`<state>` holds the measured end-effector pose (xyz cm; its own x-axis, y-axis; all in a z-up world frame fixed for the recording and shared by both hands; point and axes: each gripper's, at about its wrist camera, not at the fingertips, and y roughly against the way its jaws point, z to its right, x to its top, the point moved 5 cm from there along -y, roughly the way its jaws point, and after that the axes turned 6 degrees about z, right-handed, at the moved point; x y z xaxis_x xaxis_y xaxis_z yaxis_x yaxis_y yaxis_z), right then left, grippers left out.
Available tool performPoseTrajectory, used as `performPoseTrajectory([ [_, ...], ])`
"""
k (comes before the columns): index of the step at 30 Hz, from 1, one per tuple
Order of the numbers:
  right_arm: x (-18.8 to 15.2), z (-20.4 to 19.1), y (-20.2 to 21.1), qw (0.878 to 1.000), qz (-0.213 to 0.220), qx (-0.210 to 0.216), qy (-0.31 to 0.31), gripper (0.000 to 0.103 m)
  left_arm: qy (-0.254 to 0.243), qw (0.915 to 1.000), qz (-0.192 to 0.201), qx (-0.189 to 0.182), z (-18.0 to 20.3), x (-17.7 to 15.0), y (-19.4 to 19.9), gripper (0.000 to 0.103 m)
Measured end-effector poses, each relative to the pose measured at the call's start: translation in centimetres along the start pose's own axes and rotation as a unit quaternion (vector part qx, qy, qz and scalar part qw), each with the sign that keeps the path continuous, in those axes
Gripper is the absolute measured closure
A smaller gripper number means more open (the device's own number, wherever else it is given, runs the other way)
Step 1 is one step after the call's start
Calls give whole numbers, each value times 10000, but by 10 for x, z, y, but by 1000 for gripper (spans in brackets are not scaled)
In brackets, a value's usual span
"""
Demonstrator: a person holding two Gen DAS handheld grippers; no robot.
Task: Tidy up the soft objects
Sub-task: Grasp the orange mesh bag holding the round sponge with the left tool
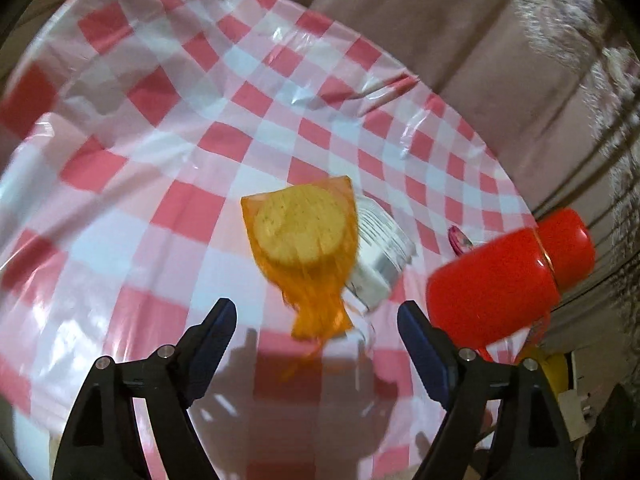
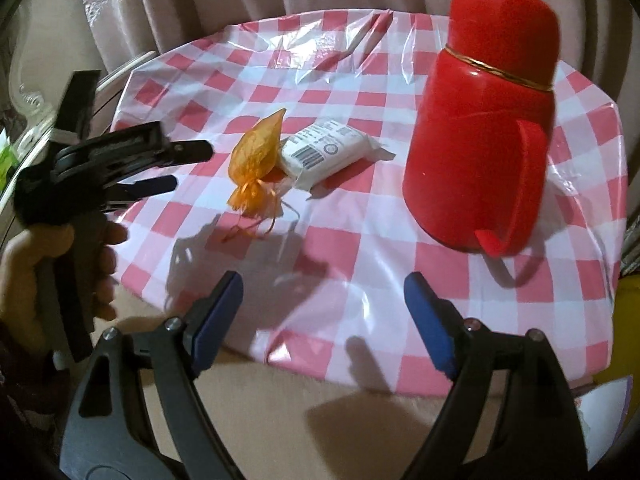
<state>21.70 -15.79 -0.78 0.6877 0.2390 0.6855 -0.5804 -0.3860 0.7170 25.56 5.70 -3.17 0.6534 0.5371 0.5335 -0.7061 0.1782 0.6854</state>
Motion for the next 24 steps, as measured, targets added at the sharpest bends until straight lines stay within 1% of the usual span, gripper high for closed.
performPoseTrajectory([
  [2,6,1,-8,10000,-14,-37,-79,18,81,9998,-166,-16,-5,10,-21,18],
  [4,14,1,-18,9998,-46,-52,-160,18,116,9996,-253,15,-10,18,-39,16],
  [6,20,-1,-26,9998,-65,-36,-193,18,81,9995,-307,-1,-13,25,-55,12],
  [8,26,-2,-33,9998,-43,-55,-210,18,133,9992,-371,-6,-16,29,-66,4],
  [11,35,-4,-44,9997,-9,-67,-232,18,92,9989,-452,4,-18,32,-80,4],
  [14,39,-4,-52,9996,-4,-94,-261,18,-64,9983,-578,-27,-15,30,-93,4],
  [18,43,-4,-62,9996,-43,-131,-228,18,-362,9984,-428,89,-14,35,-99,4],
  [21,45,-5,-68,9997,-62,-147,-206,18,-959,9942,-405,267,-5,34,-107,4],
  [22,46,-5,-69,9997,-61,-147,-208,18,-1014,9938,-388,252,-5,34,-107,5],
  [24,48,-6,-72,9997,-47,-154,-205,18,-1037,9938,-369,160,-7,35,-104,19],
])
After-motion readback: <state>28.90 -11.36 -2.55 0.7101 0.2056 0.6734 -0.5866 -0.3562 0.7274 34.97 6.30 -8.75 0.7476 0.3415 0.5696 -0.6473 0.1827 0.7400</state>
